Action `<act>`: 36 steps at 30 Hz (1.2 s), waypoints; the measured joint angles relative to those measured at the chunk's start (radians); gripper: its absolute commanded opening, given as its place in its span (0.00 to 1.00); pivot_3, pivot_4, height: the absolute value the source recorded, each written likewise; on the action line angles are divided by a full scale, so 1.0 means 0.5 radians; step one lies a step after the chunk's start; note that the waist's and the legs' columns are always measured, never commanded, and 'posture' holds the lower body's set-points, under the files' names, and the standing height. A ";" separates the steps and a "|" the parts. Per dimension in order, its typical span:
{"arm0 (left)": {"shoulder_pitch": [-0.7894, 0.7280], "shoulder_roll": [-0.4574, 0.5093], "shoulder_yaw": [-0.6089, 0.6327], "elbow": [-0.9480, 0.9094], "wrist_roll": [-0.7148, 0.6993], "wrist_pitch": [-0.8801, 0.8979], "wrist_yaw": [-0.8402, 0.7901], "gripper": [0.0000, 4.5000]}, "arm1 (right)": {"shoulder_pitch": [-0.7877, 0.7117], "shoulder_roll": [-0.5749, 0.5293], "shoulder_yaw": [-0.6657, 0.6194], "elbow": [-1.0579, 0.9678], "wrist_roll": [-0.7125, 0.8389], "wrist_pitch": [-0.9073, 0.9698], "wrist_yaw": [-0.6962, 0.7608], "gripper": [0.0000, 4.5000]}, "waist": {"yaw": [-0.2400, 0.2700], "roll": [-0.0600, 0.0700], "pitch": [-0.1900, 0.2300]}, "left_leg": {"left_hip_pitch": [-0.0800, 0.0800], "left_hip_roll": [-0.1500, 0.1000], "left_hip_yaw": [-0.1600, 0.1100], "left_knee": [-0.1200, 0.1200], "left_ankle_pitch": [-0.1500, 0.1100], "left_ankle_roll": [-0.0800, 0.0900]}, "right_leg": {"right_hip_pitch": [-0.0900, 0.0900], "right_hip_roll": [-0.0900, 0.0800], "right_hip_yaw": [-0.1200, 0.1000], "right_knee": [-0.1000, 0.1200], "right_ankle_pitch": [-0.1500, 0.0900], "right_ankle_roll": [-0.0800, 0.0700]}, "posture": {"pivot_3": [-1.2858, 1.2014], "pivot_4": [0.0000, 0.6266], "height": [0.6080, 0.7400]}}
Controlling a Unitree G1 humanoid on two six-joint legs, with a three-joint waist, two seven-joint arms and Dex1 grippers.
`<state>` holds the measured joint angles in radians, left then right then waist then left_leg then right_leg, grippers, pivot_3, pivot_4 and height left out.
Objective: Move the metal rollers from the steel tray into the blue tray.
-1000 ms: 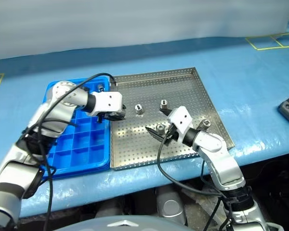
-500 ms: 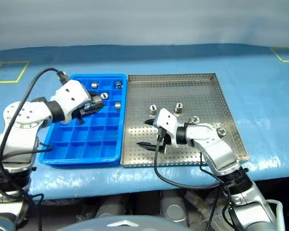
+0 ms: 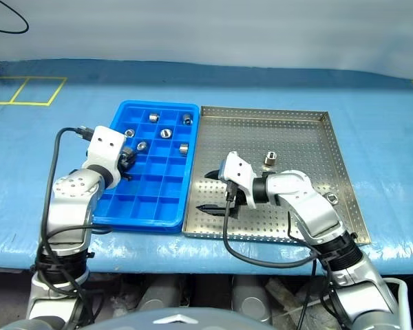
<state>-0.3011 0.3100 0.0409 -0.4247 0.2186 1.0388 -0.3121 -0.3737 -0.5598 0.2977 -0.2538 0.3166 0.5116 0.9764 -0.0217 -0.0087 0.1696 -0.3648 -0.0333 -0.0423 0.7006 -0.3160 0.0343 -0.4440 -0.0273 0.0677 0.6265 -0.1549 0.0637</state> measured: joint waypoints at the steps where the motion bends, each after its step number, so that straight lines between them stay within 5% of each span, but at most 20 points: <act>1: -0.001 -0.008 0.023 0.027 0.003 0.001 0.050 0.37 | 0.012 -0.001 -0.010 -0.005 0.000 0.000 -0.014 1.00 | -0.002 0.000 0.000 | 0.000 0.000 -0.001 0.000 0.000 -0.001 | 0.000 0.000 0.000 0.000 0.000 0.000 | 0.51 0.24 1.00; 9: -0.028 -0.012 0.103 0.154 -0.007 0.001 0.224 0.37 | 0.082 -0.001 -0.064 -0.065 0.005 0.001 -0.094 1.00 | -0.007 0.000 0.000 | -0.001 -0.002 -0.002 0.000 0.002 -0.003 | 0.000 0.000 -0.002 0.000 0.000 0.000 | 0.50 0.24 1.00; 17: -0.031 0.009 0.092 0.215 -0.060 -0.005 0.230 0.95 | 0.091 0.000 -0.082 -0.100 0.010 0.001 -0.135 1.00 | -0.016 0.000 0.000 | -0.001 -0.001 -0.003 0.000 0.002 -0.004 | 0.000 0.000 -0.002 0.000 0.000 -0.001 | 0.50 0.24 1.00; 26: -0.120 -0.144 0.066 0.144 -0.412 -0.473 0.024 0.95 | 0.111 0.006 -0.199 -0.214 0.020 0.001 -0.224 1.00 | -0.009 0.000 0.000 | -0.005 -0.002 -0.003 0.000 0.005 -0.009 | -0.001 -0.006 -0.003 -0.002 0.000 -0.001 | 0.47 0.24 1.00; 31: -0.348 -0.037 -0.334 0.197 -0.598 -0.651 -0.422 0.95 | 0.202 -0.071 -0.332 -0.309 -0.003 0.006 -0.343 1.00 | -0.037 0.000 -0.001 | -0.004 -0.006 -0.001 0.000 0.004 -0.006 | 0.000 -0.002 -0.001 -0.003 0.000 -0.001 | 0.45 0.24 1.00; 36: -0.571 0.003 -0.616 0.692 -0.545 -0.758 -0.567 0.95 | 0.349 -0.104 -0.397 -0.363 -0.056 0.047 -0.473 1.00 | -0.119 0.000 -0.001 | -0.003 -0.005 0.002 0.000 0.001 0.004 | 0.000 0.001 0.001 -0.002 0.000 0.000 | 0.41 0.24 1.00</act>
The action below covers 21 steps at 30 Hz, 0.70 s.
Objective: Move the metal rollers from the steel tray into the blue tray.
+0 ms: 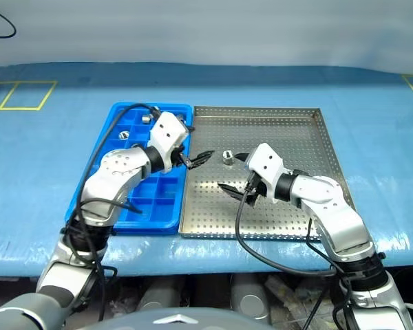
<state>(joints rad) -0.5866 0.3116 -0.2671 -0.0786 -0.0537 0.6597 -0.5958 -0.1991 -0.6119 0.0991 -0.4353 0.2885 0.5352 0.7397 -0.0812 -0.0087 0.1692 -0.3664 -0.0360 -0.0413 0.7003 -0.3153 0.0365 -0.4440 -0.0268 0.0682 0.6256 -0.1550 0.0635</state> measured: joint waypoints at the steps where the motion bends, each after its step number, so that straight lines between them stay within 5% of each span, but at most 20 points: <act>1: -0.060 0.000 -0.036 0.146 0.040 -0.022 0.013 0.95 | 0.030 0.003 -0.005 -0.032 -0.001 0.001 -0.022 1.00 | -0.017 0.000 0.000 | 0.000 0.000 0.000 0.000 0.001 0.000 | 0.000 0.001 0.000 0.000 0.000 0.000 | 0.41 0.24 1.00; 9: -0.335 -0.122 -0.082 0.854 0.184 -0.239 0.080 0.95 | 0.194 0.053 -0.029 -0.173 0.003 0.040 -0.155 1.00 | -0.155 0.000 0.000 | 0.000 0.000 0.005 0.000 0.000 0.005 | -0.001 0.000 0.006 -0.001 0.001 0.003 | 0.39 0.24 1.00; 21: -0.439 -0.229 -0.113 1.205 0.267 -0.345 0.102 0.95 | 0.194 0.061 -0.029 -0.177 0.004 0.041 -0.187 1.00 | -0.298 0.000 0.000 | 0.001 0.000 0.007 0.000 0.000 0.005 | 0.000 0.001 0.009 0.000 -0.001 0.012 | 0.40 0.24 1.00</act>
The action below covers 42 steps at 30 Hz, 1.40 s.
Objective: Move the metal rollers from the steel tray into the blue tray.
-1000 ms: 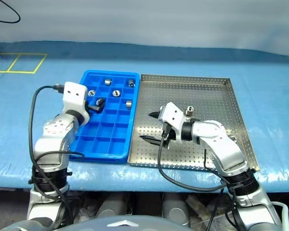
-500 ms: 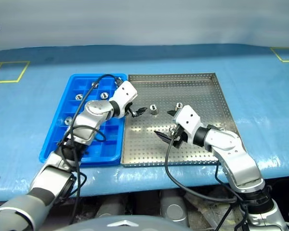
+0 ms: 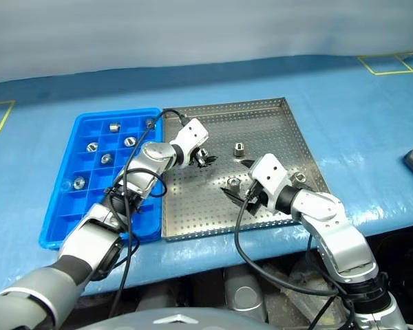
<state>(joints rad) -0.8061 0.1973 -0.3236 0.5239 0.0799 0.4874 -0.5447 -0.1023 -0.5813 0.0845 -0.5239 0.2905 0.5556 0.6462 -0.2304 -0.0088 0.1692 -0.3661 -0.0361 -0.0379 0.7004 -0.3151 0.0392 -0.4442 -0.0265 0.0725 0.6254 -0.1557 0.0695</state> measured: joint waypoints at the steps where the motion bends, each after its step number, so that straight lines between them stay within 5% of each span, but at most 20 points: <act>1: -0.002 -0.001 -0.001 0.031 0.014 -0.007 0.012 0.95 | -0.001 0.002 0.000 0.000 0.000 0.000 -0.001 1.00 | -0.005 0.000 0.000 | 0.000 0.000 0.000 0.000 0.000 0.000 | 0.000 0.000 0.000 0.000 0.000 0.000 | 0.40 0.24 1.00; 7: -0.029 -0.007 -0.003 0.133 0.080 -0.046 0.058 0.95 | -0.006 0.020 0.001 0.000 -0.002 0.000 -0.016 1.00 | -0.009 0.000 0.000 | 0.000 0.000 0.000 0.000 0.000 0.000 | 0.000 -0.001 0.001 0.000 0.001 0.000 | 0.40 0.24 1.00; 13: -0.029 -0.036 -0.001 0.146 0.076 -0.049 0.042 0.61 | -0.032 0.030 0.011 0.001 -0.002 0.000 -0.023 1.00 | -0.009 0.000 0.000 | 0.000 0.000 0.000 0.000 0.000 0.000 | 0.000 -0.001 0.001 0.000 0.004 -0.004 | 0.40 0.24 1.00; 17: -0.029 -0.034 0.001 0.147 0.072 -0.050 0.027 0.61 | -0.042 0.040 0.020 0.007 -0.004 0.000 -0.023 1.00 | -0.010 0.000 0.000 | 0.000 0.000 0.000 0.000 0.000 0.000 | 0.000 -0.001 0.001 0.000 0.004 -0.004 | 0.40 0.24 1.00; 22: -0.029 -0.032 0.004 0.147 0.069 -0.054 0.004 0.41 | -0.053 0.051 0.029 0.013 -0.008 -0.001 -0.023 1.00 | -0.007 0.000 0.000 | 0.000 0.000 0.000 0.000 0.000 0.000 | 0.000 -0.001 0.001 0.000 0.004 -0.005 | 0.40 0.24 1.00; 34: -0.012 -0.004 0.027 0.102 0.054 -0.056 -0.004 0.41 | -0.081 0.074 0.057 0.050 -0.016 -0.017 -0.012 1.00 | -0.006 0.000 0.000 | 0.000 0.000 0.000 0.000 0.000 0.000 | -0.001 -0.002 0.001 0.000 0.004 -0.005 | 0.41 0.24 1.00; 42: 0.221 0.258 0.242 -0.840 -0.088 0.340 -0.080 0.41 | -0.163 0.114 0.168 0.259 -0.020 -0.052 0.086 1.00 | 0.002 0.000 0.000 | 0.000 0.001 -0.001 -0.002 0.000 -0.001 | -0.004 -0.002 0.001 0.002 0.004 -0.005 | 0.44 0.24 1.00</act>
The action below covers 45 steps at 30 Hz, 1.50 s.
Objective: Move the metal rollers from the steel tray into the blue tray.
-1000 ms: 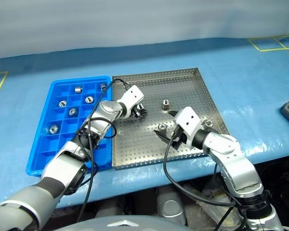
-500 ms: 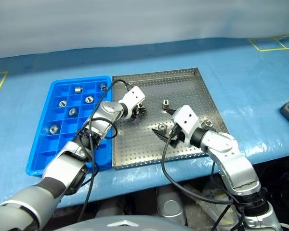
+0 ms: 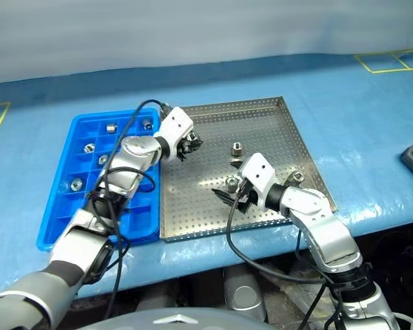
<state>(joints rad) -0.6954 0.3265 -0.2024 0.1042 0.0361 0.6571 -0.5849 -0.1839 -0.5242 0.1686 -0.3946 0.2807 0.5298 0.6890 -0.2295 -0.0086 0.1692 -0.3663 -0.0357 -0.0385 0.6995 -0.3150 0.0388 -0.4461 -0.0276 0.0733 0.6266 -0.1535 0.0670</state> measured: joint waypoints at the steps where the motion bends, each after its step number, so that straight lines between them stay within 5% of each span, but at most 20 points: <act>1: 0.047 0.061 0.026 -0.151 -0.019 0.097 -0.020 0.41 | -0.013 0.011 0.007 0.027 0.000 -0.004 0.011 1.00 | 0.003 0.000 0.000 | 0.000 0.000 0.000 0.000 0.000 0.000 | 0.000 0.000 0.000 0.000 0.000 0.000 | 0.45 0.24 1.00; 6: 0.330 0.359 0.221 -0.892 -0.144 0.597 -0.073 0.41 | -0.075 0.020 0.040 0.113 0.001 -0.020 0.088 1.00 | 0.049 0.000 0.000 | 0.000 0.000 -0.003 -0.001 0.000 -0.001 | 0.000 0.000 -0.002 0.000 0.000 0.000 | 0.47 0.24 1.00; 15: 1.024 0.589 0.765 -1.825 -0.233 1.251 0.059 0.41 | -0.218 0.033 0.133 0.289 -0.011 -0.085 0.239 1.00 | 0.256 -0.001 0.001 | 0.001 -0.001 -0.009 -0.002 0.002 -0.005 | 0.001 -0.001 -0.009 -0.001 -0.001 -0.002 | 0.53 0.24 1.00; 23: 1.425 0.510 0.915 -2.125 -0.253 1.437 0.209 0.41 | -0.307 0.071 0.199 0.326 -0.021 -0.102 0.304 1.00 | 0.425 -0.006 0.000 | 0.001 -0.001 -0.018 -0.002 0.006 -0.012 | 0.006 -0.003 -0.020 -0.001 -0.005 -0.010 | 0.53 0.24 1.00; 37: 1.677 0.510 0.934 -2.038 -0.251 1.364 0.397 0.41 | -0.301 0.065 0.198 0.324 -0.042 -0.102 0.318 1.00 | 0.432 -0.006 -0.001 | 0.003 0.003 -0.025 -0.004 0.010 -0.018 | 0.009 0.002 -0.029 0.001 -0.010 -0.019 | 0.53 0.24 1.00; 44: 1.626 0.517 0.892 -1.934 -0.253 1.284 0.462 0.92 | -0.289 0.064 0.192 0.305 -0.042 -0.100 0.301 1.00 | 0.432 -0.006 -0.001 | 0.003 0.003 -0.026 -0.006 0.010 -0.018 | 0.009 0.001 -0.030 0.000 -0.010 -0.020 | 0.53 0.24 1.00; 45: 1.607 0.496 0.889 -1.933 -0.259 1.276 0.468 0.92 | -0.287 0.064 0.192 0.301 -0.042 -0.099 0.295 1.00 | 0.432 -0.006 -0.001 | 0.003 0.003 -0.026 -0.006 0.010 -0.018 | 0.009 0.001 -0.030 0.000 -0.010 -0.020 | 0.52 0.24 1.00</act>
<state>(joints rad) 0.1080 0.5745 0.2423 -0.8621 -0.0934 1.2951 -0.3509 -0.3273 -0.4920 0.2645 -0.2438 0.2595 0.4805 0.8364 -0.0135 -0.0117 0.1688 -0.3647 -0.0343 -0.0514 0.6967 -0.3099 0.0296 -0.4414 -0.0271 0.0581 0.6267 -0.1587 0.0569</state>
